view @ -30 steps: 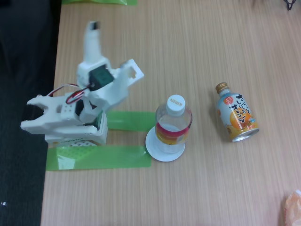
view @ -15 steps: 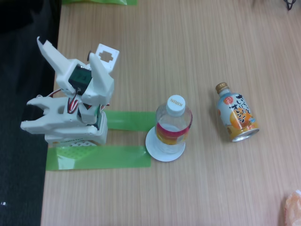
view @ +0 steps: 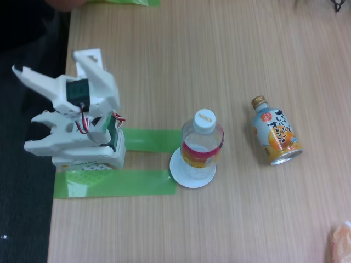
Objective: Pick up the plastic bottle and stand it up on the white place
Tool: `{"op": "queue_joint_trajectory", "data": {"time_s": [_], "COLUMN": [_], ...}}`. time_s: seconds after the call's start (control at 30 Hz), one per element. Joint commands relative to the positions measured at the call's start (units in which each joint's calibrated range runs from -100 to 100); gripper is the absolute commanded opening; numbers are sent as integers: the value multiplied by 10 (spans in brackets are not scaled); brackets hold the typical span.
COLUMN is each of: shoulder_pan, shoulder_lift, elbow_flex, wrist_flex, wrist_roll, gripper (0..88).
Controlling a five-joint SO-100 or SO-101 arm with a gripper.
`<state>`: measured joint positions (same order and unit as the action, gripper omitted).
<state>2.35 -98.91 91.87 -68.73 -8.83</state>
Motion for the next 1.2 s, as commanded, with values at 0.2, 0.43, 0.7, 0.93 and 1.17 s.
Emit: {"op": "queue_joint_trajectory", "data": {"time_s": [0.2, 0.43, 0.7, 0.93, 1.17], "shoulder_pan": [3, 4, 5, 0, -1], "shoulder_lift": [2, 2, 2, 2, 2], "elbow_flex": [76, 76, 76, 76, 76], "wrist_flex": [-226, -250, -309, -308, -308], "wrist_roll": [-5, -5, 47, 58, 60], "gripper": [37, 11, 11, 11, 11]}}
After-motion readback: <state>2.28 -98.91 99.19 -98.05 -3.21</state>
